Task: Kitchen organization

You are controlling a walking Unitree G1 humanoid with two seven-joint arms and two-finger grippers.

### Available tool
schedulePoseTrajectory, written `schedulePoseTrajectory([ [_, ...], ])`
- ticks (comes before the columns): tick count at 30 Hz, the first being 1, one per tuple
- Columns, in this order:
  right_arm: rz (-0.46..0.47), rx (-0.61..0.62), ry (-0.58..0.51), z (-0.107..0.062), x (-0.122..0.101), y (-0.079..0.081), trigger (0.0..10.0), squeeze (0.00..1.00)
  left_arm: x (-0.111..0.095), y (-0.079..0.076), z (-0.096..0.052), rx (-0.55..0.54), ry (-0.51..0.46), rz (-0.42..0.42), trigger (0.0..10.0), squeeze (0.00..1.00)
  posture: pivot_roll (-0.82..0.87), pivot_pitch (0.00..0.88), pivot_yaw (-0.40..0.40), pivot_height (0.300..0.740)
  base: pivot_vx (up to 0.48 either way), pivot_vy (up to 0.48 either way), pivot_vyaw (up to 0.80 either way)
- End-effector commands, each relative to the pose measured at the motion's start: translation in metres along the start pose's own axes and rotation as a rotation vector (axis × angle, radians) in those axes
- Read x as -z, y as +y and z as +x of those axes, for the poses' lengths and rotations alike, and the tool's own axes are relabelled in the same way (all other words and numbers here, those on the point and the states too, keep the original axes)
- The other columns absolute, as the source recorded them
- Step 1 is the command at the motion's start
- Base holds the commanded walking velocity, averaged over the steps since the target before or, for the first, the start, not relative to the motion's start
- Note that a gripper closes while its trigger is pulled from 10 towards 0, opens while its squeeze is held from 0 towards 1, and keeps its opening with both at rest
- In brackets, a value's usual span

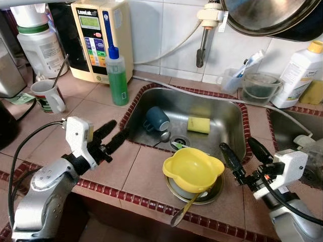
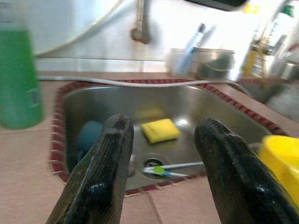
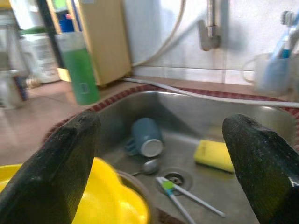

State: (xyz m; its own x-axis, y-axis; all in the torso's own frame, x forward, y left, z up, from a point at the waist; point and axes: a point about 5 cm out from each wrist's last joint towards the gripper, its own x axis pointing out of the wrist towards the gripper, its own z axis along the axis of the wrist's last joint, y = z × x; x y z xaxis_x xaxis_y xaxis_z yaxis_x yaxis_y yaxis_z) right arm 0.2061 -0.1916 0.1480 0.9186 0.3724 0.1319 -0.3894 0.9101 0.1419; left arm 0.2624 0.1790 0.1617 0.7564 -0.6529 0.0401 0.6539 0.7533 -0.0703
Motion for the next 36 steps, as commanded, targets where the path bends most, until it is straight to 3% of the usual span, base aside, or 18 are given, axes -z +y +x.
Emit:
schedulePoseTrajectory([
  [1,-0.003,-0.047,0.002,-0.003,-0.007,0.002,10.0,0.0,-0.003,-0.007,0.001,0.062,0.02,0.025,10.0,0.0,-0.01,0.0,0.014,0.74,0.0,0.0,0.0],
  [10,0.161,-0.182,0.052,-0.018,-0.008,0.009,10.0,0.0,-0.005,-0.02,0.016,0.149,0.072,0.023,10.0,0.0,-0.03,0.0,0.022,0.74,0.0,0.0,0.0],
  [15,0.261,-0.327,0.148,-0.043,-0.002,0.031,10.0,0.0,0.001,-0.037,0.032,0.227,0.148,0.018,10.0,0.0,-0.06,0.0,0.043,0.74,0.0,0.0,0.0],
  [25,0.337,-0.396,0.243,-0.071,0.003,0.046,10.0,0.0,0.0,-0.048,0.048,0.319,0.263,0.073,10.0,0.0,-0.09,0.0,0.07,0.74,0.0,0.0,0.0],
  [36,0.352,-0.399,0.25,-0.08,0.002,0.049,10.0,0.0,-0.006,-0.054,0.056,0.333,0.345,0.129,10.0,0.0,-0.11,0.0,0.086,0.74,0.0,0.0,0.0],
])
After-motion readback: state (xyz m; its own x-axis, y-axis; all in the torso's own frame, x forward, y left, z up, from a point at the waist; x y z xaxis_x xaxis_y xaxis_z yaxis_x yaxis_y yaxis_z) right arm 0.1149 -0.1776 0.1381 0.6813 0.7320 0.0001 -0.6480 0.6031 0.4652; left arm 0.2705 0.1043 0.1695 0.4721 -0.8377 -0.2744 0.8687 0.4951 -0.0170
